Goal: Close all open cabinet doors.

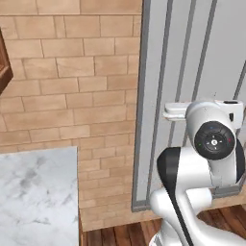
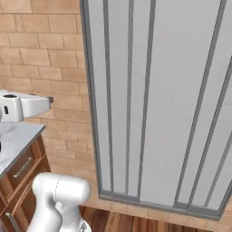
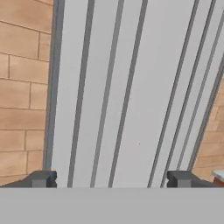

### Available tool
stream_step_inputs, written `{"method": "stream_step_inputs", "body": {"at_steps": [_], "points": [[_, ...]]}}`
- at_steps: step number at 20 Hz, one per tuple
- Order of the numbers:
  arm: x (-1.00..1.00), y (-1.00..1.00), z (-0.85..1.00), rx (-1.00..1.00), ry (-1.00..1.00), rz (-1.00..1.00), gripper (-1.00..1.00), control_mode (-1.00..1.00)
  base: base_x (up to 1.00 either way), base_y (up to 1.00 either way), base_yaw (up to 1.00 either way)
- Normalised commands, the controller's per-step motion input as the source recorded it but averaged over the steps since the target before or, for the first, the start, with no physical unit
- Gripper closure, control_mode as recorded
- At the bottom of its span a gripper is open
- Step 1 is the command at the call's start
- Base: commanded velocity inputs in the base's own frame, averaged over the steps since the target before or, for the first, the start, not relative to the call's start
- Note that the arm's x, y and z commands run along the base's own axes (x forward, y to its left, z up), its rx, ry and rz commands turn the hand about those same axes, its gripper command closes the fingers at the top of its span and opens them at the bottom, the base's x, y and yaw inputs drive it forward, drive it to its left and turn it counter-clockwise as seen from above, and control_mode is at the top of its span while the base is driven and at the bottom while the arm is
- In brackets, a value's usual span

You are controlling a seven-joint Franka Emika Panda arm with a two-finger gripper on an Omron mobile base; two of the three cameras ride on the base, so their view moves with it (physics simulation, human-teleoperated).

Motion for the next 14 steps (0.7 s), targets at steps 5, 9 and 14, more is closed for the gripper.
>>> {"method": "stream_step_inputs", "body": {"at_steps": [5,9,14], "points": [[0.00,0.00,0.00,0.00,0.00,0.00,-1.00,1.00,0.00,0.18,-0.48],[0.00,0.00,0.00,0.00,0.00,0.00,-1.00,1.00,0.01,0.14,-0.50],[0.00,0.00,0.00,0.00,0.00,0.00,-1.00,1.00,0.03,0.11,-0.51]]}}
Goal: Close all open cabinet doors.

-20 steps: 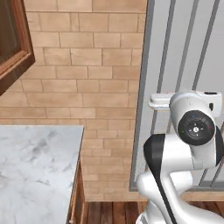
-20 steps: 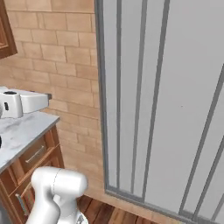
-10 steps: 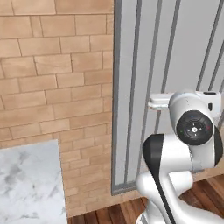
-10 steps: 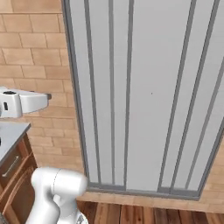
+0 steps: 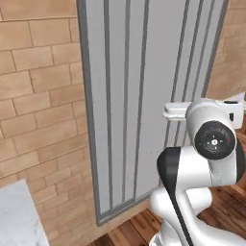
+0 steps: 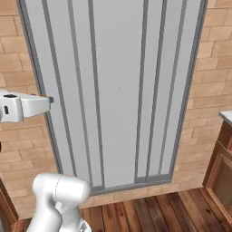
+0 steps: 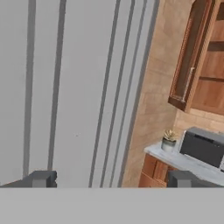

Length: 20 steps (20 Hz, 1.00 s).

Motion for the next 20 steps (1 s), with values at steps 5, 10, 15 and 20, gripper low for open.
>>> {"method": "stream_step_inputs", "body": {"at_steps": [5,10,15,20], "points": [[0.00,0.00,0.00,0.00,0.00,0.00,-1.00,1.00,0.04,0.09,-0.50],[0.00,0.00,0.00,0.00,0.00,0.00,-1.00,1.00,0.08,0.08,-0.49],[0.00,0.00,0.00,0.00,0.00,0.00,-1.00,1.00,0.22,0.03,-0.46],[0.00,0.00,0.00,0.00,0.00,0.00,-1.00,1.00,0.31,0.00,-0.42]]}}
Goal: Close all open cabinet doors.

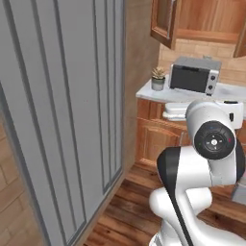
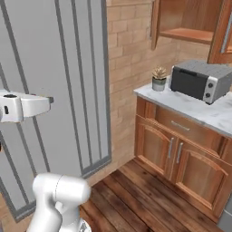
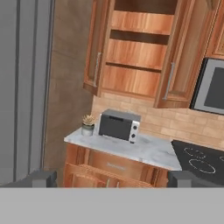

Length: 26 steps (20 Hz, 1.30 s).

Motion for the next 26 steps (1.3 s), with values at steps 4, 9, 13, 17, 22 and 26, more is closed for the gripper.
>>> {"method": "stream_step_inputs", "body": {"at_steps": [4,9,13,17,22,26], "points": [[0.00,0.00,0.00,0.00,0.00,0.00,-1.00,1.00,0.35,0.00,-0.38],[0.00,0.00,0.00,0.00,0.00,0.00,-1.00,1.00,0.45,0.00,-0.33],[0.00,0.00,0.00,0.00,0.00,0.00,-1.00,1.00,0.57,0.00,-0.26],[0.00,0.00,0.00,0.00,0.00,0.00,-1.00,1.00,0.64,0.00,-0.19],[0.00,0.00,0.00,0.00,0.00,0.00,-1.00,1.00,0.72,0.00,-0.17],[0.00,0.00,0.00,0.00,0.00,0.00,-1.00,1.00,0.73,0.01,-0.23]]}}
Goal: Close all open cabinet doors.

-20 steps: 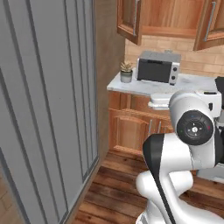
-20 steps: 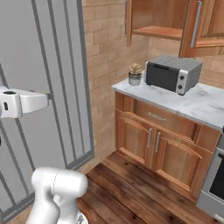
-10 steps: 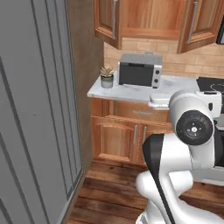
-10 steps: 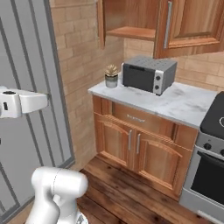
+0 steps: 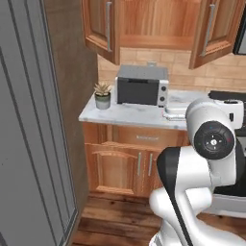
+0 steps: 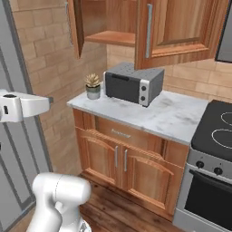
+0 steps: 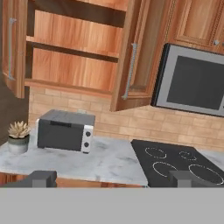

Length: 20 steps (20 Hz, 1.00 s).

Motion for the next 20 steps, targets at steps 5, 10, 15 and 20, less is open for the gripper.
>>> {"method": "stream_step_inputs", "body": {"at_steps": [5,10,15,20], "points": [[0.00,0.00,0.00,0.00,0.00,0.00,-1.00,1.00,0.71,0.13,-0.24],[0.00,0.00,0.00,0.00,0.00,0.00,-1.00,1.00,0.65,0.29,-0.27],[0.00,0.00,0.00,0.00,0.00,0.00,-1.00,1.00,0.60,0.27,-0.26],[0.00,0.00,0.00,0.00,0.00,0.00,-1.00,1.00,0.56,0.22,-0.24]]}}
